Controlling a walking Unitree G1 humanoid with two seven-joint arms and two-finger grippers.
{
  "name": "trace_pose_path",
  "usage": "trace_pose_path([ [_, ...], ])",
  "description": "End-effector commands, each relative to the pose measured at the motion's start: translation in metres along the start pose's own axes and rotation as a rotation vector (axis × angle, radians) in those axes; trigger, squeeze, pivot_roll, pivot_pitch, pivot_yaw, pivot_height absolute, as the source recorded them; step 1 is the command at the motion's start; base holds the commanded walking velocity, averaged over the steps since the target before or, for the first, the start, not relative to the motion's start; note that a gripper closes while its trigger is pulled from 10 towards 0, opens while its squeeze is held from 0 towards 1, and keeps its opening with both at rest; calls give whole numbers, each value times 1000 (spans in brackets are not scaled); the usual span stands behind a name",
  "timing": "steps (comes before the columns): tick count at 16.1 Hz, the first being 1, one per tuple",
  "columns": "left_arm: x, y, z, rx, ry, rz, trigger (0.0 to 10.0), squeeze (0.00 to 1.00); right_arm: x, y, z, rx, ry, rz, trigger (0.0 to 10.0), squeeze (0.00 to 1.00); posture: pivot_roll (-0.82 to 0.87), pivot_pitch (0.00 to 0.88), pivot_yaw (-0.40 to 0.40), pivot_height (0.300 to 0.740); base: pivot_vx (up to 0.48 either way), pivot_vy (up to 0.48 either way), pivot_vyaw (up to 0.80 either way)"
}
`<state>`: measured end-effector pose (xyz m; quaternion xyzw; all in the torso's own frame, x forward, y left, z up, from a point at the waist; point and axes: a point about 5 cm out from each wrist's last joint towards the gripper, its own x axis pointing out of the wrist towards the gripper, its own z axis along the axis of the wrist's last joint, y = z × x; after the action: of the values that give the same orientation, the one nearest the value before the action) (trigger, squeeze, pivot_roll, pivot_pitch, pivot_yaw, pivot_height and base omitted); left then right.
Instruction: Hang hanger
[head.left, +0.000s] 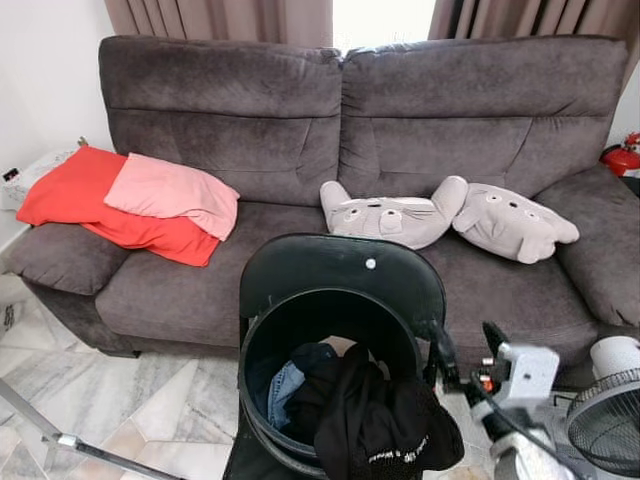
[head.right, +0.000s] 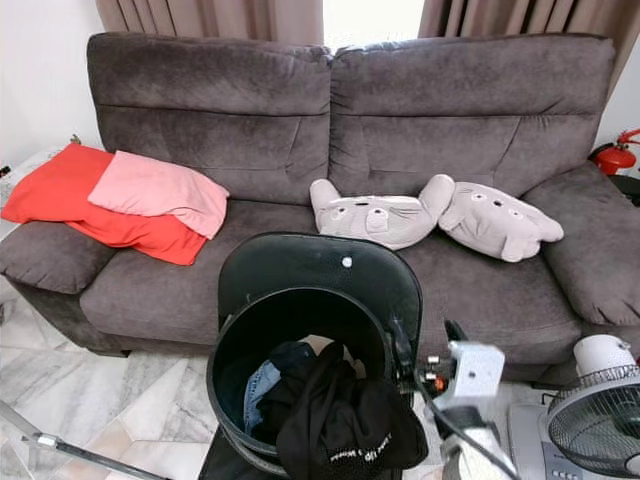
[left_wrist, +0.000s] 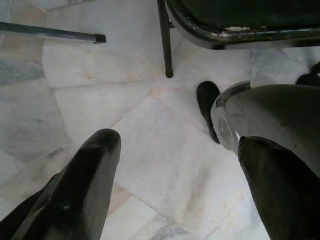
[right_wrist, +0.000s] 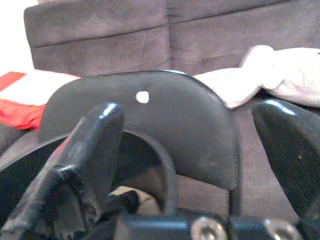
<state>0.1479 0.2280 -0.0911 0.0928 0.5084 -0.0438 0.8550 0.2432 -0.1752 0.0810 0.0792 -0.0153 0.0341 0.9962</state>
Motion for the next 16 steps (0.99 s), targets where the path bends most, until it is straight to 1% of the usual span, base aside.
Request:
trace_pose_path([
  [1,-1,2,-4,-13,10,12,10000,0,-1,2,4,-6,-20,-24,10000,0,7,16,58,740,0,480,0],
  [6,-1,3,-5,-4,10,10,10000,0,0,11,1,-8,-18,-14,10000,0,8,5,59,740,0,480,0],
  [7,-1,3,-5,-1,10,8,10000,0,1,19,0,-38,-12,18,10000,0,11,2,59,740,0,480,0],
  [10,-1,3,-5,4,10,6,10000,0,0,26,-3,-24,-8,34,10000,0,13,1,61,740,0,480,0],
  [16,-1,3,-4,13,7,-4,10000,0,-1,27,-6,-49,3,42,10000,0,13,15,66,740,0,0,0],
])
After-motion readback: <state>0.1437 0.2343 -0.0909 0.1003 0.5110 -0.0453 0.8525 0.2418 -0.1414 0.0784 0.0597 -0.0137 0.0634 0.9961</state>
